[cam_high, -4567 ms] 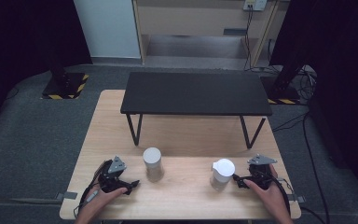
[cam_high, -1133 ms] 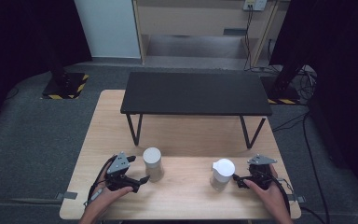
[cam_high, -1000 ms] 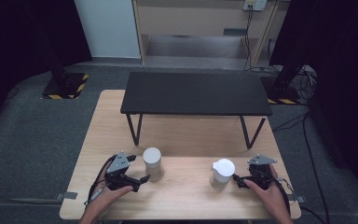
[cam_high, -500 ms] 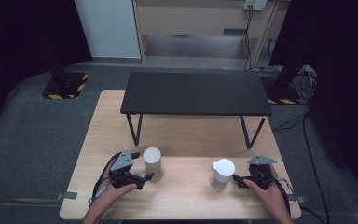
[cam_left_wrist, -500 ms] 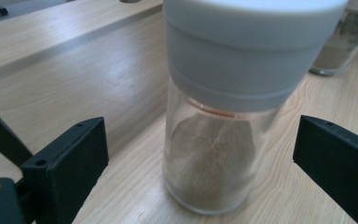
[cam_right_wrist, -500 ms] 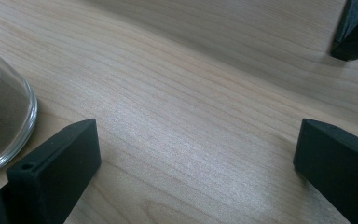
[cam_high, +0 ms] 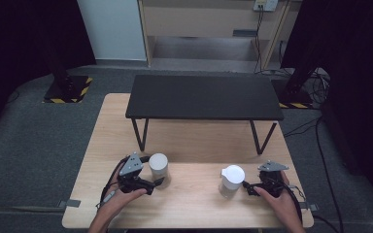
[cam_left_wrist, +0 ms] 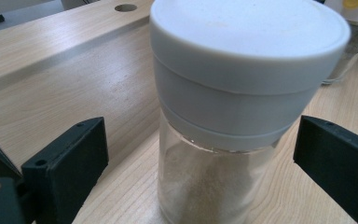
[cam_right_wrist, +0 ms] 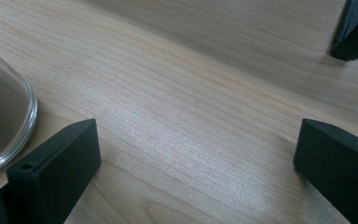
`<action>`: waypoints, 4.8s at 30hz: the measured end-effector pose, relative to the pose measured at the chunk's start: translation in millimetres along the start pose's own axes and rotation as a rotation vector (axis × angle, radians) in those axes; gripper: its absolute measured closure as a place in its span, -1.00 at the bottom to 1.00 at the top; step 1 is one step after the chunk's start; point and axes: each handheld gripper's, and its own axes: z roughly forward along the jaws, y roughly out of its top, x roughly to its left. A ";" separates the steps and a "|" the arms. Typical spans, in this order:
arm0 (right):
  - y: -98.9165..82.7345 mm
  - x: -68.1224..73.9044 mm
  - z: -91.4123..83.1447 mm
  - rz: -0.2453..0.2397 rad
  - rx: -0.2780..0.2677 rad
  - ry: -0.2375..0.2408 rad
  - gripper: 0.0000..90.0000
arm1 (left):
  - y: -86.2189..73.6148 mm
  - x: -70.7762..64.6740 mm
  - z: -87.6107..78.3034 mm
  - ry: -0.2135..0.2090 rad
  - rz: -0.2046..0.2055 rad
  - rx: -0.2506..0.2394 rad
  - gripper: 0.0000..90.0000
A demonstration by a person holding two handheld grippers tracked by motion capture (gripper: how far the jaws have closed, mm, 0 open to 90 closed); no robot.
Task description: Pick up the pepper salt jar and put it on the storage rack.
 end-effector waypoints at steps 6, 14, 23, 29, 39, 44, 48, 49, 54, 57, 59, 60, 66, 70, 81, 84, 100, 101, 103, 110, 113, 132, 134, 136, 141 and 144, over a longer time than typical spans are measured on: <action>0.0 0.0 0.0 0.000 0.000 0.000 -0.97 | 1.0 0.6 4.3 -0.003 0.011 0.001 -0.95; 0.0 0.0 0.0 0.000 0.000 0.000 -0.97 | 5.4 0.0 9.0 0.000 0.020 0.001 -0.95; 0.0 0.0 0.0 0.000 0.000 0.000 -0.97 | 8.4 1.6 10.8 -0.011 0.023 -0.020 -0.85; 0.0 0.0 0.0 0.000 0.000 0.000 -0.97 | 7.1 3.2 10.7 -0.021 0.022 -0.050 -0.75; 0.0 -0.1 0.0 0.000 0.000 0.000 -0.97 | 6.6 7.6 10.4 -0.049 0.026 -0.053 -0.49; 0.0 0.0 0.0 0.000 0.000 0.000 -0.97 | 6.1 10.0 10.9 -0.071 0.029 -0.055 -0.32; 0.0 0.0 0.0 0.000 0.000 0.000 -0.97 | 5.5 10.6 10.9 -0.076 0.032 -0.058 -0.27; 0.0 0.0 0.0 0.000 0.000 0.000 -0.97 | 5.2 10.6 10.7 -0.075 0.034 -0.059 -0.27; 0.0 0.0 0.0 0.000 0.000 0.000 -0.97 | 2.8 12.7 11.1 -0.082 0.025 -0.072 -0.26; 0.0 -0.1 0.0 0.000 0.000 0.000 -0.97 | 3.0 13.3 10.1 -0.085 0.031 -0.070 -0.26; 0.0 -0.1 0.0 0.000 0.000 0.000 -0.97 | 3.2 14.6 9.1 -0.094 0.034 -0.072 -0.26; 0.0 -0.1 0.0 0.000 0.000 0.000 -0.97 | 3.9 14.8 8.5 -0.097 0.039 -0.072 -0.26; 0.0 0.0 0.0 0.000 0.000 0.000 -0.97 | 10.8 20.3 4.8 -0.132 0.064 -0.072 -0.26; 0.0 0.0 0.0 0.000 0.000 0.000 -0.97 | 15.5 23.3 3.8 -0.156 0.083 -0.072 -0.26; 0.0 -0.1 0.0 0.000 0.000 0.000 -0.97 | 36.5 29.2 -0.2 -0.218 0.140 -0.083 -0.26; 0.0 0.0 0.0 0.000 0.000 0.000 -0.97 | 42.8 30.6 -1.0 -0.234 0.152 -0.087 -0.26; 0.0 0.0 0.0 0.000 0.000 0.000 -0.97 | 75.3 37.3 -0.2 -0.312 0.217 -0.069 -0.26; 0.0 0.0 0.0 0.000 0.000 0.000 -0.97 | 77.2 37.1 0.1 -0.314 0.221 -0.066 -0.26; 0.0 0.0 0.0 0.000 0.000 0.000 -0.97 | 80.3 38.0 1.0 -0.322 0.225 -0.063 -0.26; 0.0 0.0 0.0 0.000 0.000 0.000 -0.97 | 89.3 43.6 2.9 -0.346 0.213 -0.065 -0.26; 0.0 0.0 0.0 0.000 0.000 0.000 -0.97 | 94.5 45.6 2.8 -0.345 0.209 -0.059 -0.26; 0.0 0.0 0.0 0.000 0.000 0.000 -0.97 | 130.4 55.5 0.1 -0.340 0.203 -0.061 -0.26; 0.0 0.0 0.0 0.000 0.000 0.000 -0.97 | 135.8 56.1 -1.0 -0.341 0.206 -0.062 -0.26; 0.0 0.0 0.0 -0.001 0.000 0.000 -0.97 | 140.5 56.9 -2.6 -0.342 0.205 -0.068 -0.26; 0.0 0.0 0.0 0.000 0.000 0.000 -0.97 | 152.6 60.6 -7.1 -0.340 0.203 -0.078 -0.26; 0.0 0.0 0.0 0.000 0.000 0.000 -0.97 | 158.7 64.7 -8.8 -0.346 0.191 -0.084 -0.26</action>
